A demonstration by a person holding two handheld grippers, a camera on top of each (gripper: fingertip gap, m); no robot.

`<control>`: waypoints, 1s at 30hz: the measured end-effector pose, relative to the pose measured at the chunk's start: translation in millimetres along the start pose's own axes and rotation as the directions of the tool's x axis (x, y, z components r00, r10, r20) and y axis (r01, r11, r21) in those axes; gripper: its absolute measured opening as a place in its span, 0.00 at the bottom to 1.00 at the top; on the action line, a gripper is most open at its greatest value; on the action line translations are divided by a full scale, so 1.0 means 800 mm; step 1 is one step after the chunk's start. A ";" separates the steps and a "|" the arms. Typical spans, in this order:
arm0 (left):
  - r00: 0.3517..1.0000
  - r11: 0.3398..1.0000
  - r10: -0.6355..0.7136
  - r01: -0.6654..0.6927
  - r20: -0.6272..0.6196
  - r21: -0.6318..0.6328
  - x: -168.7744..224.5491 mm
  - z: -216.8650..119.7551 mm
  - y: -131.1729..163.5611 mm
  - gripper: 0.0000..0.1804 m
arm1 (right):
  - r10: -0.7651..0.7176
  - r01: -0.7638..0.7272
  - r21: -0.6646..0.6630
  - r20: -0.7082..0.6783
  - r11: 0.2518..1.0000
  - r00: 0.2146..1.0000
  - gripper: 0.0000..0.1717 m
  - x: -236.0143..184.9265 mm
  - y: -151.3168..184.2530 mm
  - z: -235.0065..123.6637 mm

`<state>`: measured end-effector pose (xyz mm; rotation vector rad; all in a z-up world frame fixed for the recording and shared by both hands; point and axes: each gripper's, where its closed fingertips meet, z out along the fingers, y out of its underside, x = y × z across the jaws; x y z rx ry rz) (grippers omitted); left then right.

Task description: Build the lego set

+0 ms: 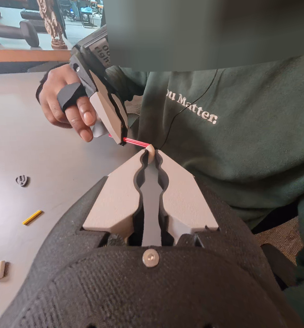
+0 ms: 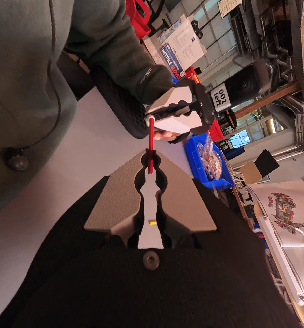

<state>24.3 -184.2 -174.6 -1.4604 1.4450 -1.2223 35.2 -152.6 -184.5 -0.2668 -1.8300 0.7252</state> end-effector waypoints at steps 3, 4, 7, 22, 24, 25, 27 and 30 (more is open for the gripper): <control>0.998 0.997 -0.060 0.061 0.036 -0.038 -0.013 0.001 0.009 0.03 | -0.044 0.045 -0.090 0.011 0.995 0.999 0.00 -0.001 0.019 0.001; 0.995 0.995 -0.082 0.085 0.053 -0.057 -0.018 0.001 0.014 0.03 | -0.075 0.077 -0.128 0.017 0.989 0.997 0.00 -0.002 0.027 0.001; 0.980 0.976 -0.166 0.179 0.112 -0.124 -0.036 0.004 0.034 0.03 | -0.147 0.156 -0.238 0.057 0.959 0.987 0.00 -0.007 0.052 0.000; 0.901 0.895 -0.352 0.403 0.254 -0.190 -0.081 0.013 0.090 0.03 | -0.113 0.157 -0.402 0.132 0.902 0.985 0.00 -0.032 0.109 0.004; 0.895 0.886 -0.366 0.419 0.256 -0.197 -0.082 0.014 0.096 0.03 | -0.093 0.139 -0.406 0.132 0.903 0.987 0.00 -0.034 0.111 0.005; 0.890 0.884 -0.371 0.426 0.264 -0.195 -0.084 0.015 0.097 0.02 | -0.093 0.140 -0.415 0.132 0.899 0.987 0.00 -0.034 0.114 0.005; 0.883 0.878 -0.386 0.440 0.266 -0.189 -0.085 0.014 0.100 0.02 | -0.075 0.125 -0.420 0.133 0.899 0.988 0.00 -0.037 0.115 0.005; 0.882 0.872 -0.393 0.447 0.260 -0.200 -0.085 0.016 0.104 0.02 | -0.064 0.121 -0.431 0.144 0.894 0.988 0.00 -0.042 0.119 0.007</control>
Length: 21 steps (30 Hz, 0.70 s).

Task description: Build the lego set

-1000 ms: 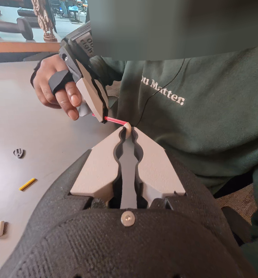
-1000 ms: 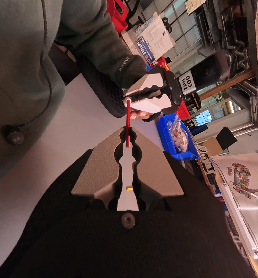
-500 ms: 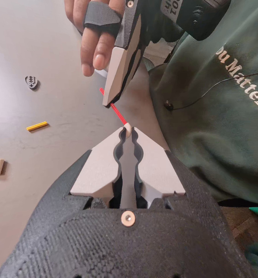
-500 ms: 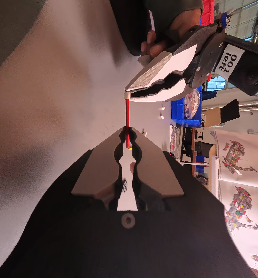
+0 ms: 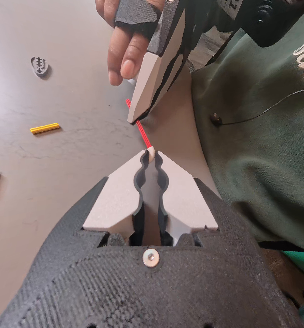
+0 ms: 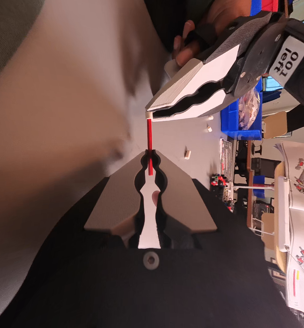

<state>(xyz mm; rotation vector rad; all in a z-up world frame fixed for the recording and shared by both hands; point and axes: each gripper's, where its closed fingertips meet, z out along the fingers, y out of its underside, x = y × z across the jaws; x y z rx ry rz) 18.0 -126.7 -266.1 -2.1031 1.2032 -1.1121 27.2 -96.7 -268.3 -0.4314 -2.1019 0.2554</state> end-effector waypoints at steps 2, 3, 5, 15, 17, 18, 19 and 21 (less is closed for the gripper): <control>1.000 1.000 -0.004 0.004 -0.004 0.004 0.000 0.002 -0.001 0.02 | 0.023 -0.023 0.007 0.008 1.000 1.000 0.00 -0.002 -0.001 0.001; 1.000 1.000 -0.007 0.007 -0.006 0.007 0.000 0.002 -0.002 0.02 | 0.030 -0.030 0.003 0.010 1.000 0.999 0.00 -0.002 0.000 0.002; 1.000 1.000 -0.010 0.010 0.011 -0.004 -0.003 0.003 0.001 0.02 | 0.033 -0.033 -0.008 0.007 0.999 0.999 0.00 -0.002 0.002 0.003; 0.999 1.000 -0.029 0.029 0.027 -0.004 -0.010 0.002 0.003 0.01 | 0.101 -0.101 0.009 0.018 0.995 0.995 0.00 -0.003 -0.003 0.005; 1.000 1.000 -0.020 0.020 0.013 -0.002 -0.007 0.002 0.002 0.02 | 0.112 -0.112 0.005 0.029 0.994 0.993 0.00 -0.005 -0.001 0.007; 1.000 1.000 -0.008 0.008 -0.004 0.003 -0.004 0.002 0.001 0.02 | 0.125 -0.126 0.007 0.053 0.992 0.991 0.00 -0.007 0.000 0.008; 1.000 1.000 0.011 -0.011 -0.011 0.010 -0.001 0.001 -0.001 0.03 | 0.139 -0.140 0.012 0.060 0.990 0.988 0.01 -0.005 0.001 0.008; 0.998 0.996 0.065 -0.065 0.009 0.059 -0.001 -0.008 -0.012 0.03 | 0.222 -0.227 0.052 0.088 0.973 0.971 0.01 0.004 0.002 0.002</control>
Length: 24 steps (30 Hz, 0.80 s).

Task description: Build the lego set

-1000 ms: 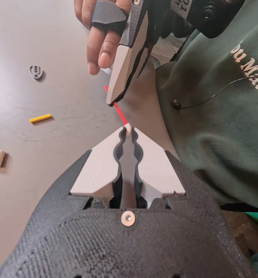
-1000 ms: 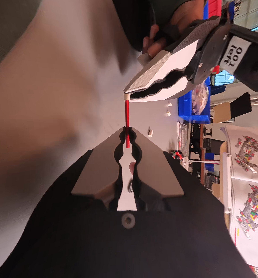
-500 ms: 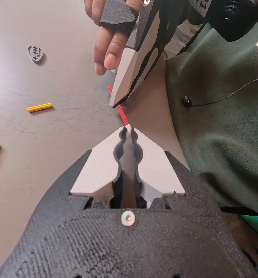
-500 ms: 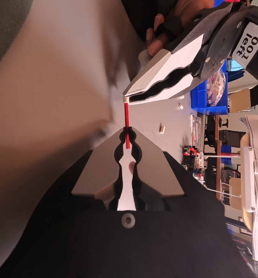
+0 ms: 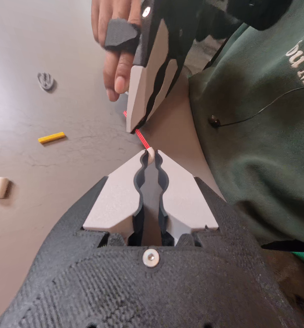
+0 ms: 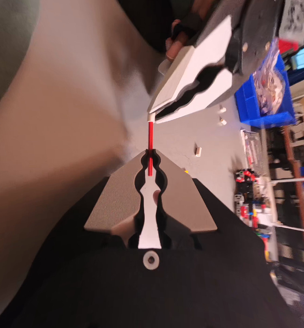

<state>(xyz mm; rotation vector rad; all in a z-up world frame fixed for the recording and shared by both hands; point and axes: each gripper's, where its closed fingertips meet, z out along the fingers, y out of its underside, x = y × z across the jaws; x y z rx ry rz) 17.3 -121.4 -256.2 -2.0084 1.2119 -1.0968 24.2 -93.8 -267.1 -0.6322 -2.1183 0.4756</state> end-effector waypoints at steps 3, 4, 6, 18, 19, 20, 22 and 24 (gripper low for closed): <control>0.988 0.986 0.093 -0.109 0.123 0.124 -0.009 -0.024 -0.030 0.15 | 0.226 -0.226 0.082 0.007 0.971 0.974 0.01 0.029 0.006 -0.016; 0.979 0.977 0.113 -0.141 0.169 0.159 -0.011 -0.033 -0.040 0.20 | 0.333 -0.332 0.135 0.018 0.934 0.943 0.01 0.041 0.006 -0.021; 0.955 0.960 0.128 -0.187 0.268 0.208 -0.021 -0.045 -0.055 0.22 | 0.526 -0.527 0.253 0.081 0.811 0.847 0.00 0.063 -0.002 -0.034; 0.907 0.723 -0.223 -0.093 0.359 0.685 -0.051 -0.080 -0.152 0.13 | 0.877 -0.761 0.575 0.148 0.300 0.457 0.01 0.140 -0.020 -0.056; 0.904 0.717 -0.244 -0.076 0.351 0.693 -0.054 -0.079 -0.151 0.12 | 0.872 -0.742 0.570 0.085 0.354 0.481 0.01 0.140 -0.018 -0.054; 0.898 0.709 -0.270 -0.059 0.348 0.702 -0.058 -0.079 -0.150 0.10 | 0.861 -0.718 0.563 0.021 0.409 0.507 0.01 0.140 -0.017 -0.051; 0.880 0.707 -0.312 -0.038 0.359 0.706 -0.068 -0.077 -0.145 0.07 | 0.833 -0.677 0.540 -0.087 0.500 0.546 0.01 0.139 -0.017 -0.047; 0.878 0.722 -0.305 -0.039 0.368 0.691 -0.070 -0.073 -0.144 0.03 | 0.806 -0.652 0.498 -0.194 0.572 0.559 0.01 0.138 -0.011 -0.043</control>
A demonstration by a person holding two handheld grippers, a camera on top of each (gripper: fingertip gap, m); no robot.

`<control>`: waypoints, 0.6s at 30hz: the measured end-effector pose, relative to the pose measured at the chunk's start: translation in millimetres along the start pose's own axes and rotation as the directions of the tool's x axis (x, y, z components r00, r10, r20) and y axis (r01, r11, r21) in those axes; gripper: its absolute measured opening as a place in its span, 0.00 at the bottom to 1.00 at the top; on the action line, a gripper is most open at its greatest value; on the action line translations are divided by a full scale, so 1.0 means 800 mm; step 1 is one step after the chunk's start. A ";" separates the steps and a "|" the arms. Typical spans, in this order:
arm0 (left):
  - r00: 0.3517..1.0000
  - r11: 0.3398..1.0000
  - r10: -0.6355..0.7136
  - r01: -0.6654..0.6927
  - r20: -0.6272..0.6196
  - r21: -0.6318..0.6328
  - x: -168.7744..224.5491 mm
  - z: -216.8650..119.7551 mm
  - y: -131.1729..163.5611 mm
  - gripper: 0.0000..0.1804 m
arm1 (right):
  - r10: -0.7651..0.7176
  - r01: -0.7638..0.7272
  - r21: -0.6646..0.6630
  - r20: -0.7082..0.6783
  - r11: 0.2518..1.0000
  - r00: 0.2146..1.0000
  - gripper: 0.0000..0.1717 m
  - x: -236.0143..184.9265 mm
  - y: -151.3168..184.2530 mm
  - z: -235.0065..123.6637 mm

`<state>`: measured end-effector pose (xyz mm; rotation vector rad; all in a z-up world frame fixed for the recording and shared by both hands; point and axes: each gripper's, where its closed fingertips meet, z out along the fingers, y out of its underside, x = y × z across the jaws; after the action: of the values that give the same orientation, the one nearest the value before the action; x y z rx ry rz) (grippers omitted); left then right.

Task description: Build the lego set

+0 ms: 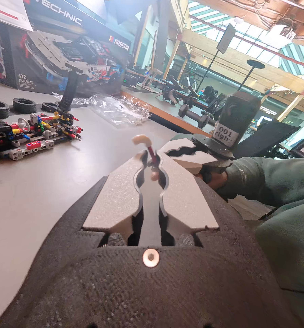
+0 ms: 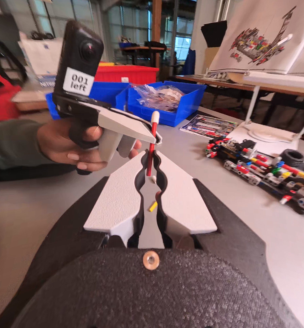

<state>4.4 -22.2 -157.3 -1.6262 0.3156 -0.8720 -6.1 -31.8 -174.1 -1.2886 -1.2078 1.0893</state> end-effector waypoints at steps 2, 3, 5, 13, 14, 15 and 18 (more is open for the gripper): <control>1.000 0.999 0.020 -0.021 -0.018 -0.032 0.003 0.000 0.002 0.01 | -0.081 0.081 -0.019 -0.008 0.997 0.997 0.02 -0.006 0.003 0.001; 0.999 0.999 0.025 -0.026 -0.041 -0.040 0.006 -0.001 0.002 0.01 | -0.116 0.116 -0.013 -0.002 0.993 0.993 0.03 -0.010 0.002 0.000; 0.991 0.998 0.029 -0.037 -0.134 -0.058 0.019 -0.008 0.001 0.00 | -0.189 0.189 0.009 0.097 0.982 0.977 0.06 -0.028 -0.003 -0.003; 0.869 0.915 -0.173 -0.033 -0.463 -0.402 0.069 -0.048 0.061 0.01 | -0.506 0.517 0.091 0.403 0.851 0.762 0.21 -0.052 -0.001 -0.051; 0.847 0.897 -0.217 -0.023 -0.485 -0.442 0.075 -0.049 0.071 0.01 | -0.574 0.594 0.090 0.403 0.800 0.712 0.23 -0.058 0.006 -0.052; 0.822 0.874 -0.263 -0.019 -0.505 -0.485 0.081 -0.052 0.082 0.01 | -0.638 0.665 0.091 0.406 0.741 0.654 0.23 -0.066 0.015 -0.051; 0.776 0.815 -0.349 -0.025 -0.525 -0.578 0.094 -0.053 0.108 0.01 | -0.768 0.811 0.109 0.416 0.574 0.488 0.23 -0.090 0.037 -0.050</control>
<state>48.2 -123.1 -209.8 -1.8793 0.9753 -1.5664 29.3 -106.6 -202.3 -0.3841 -1.9470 0.5903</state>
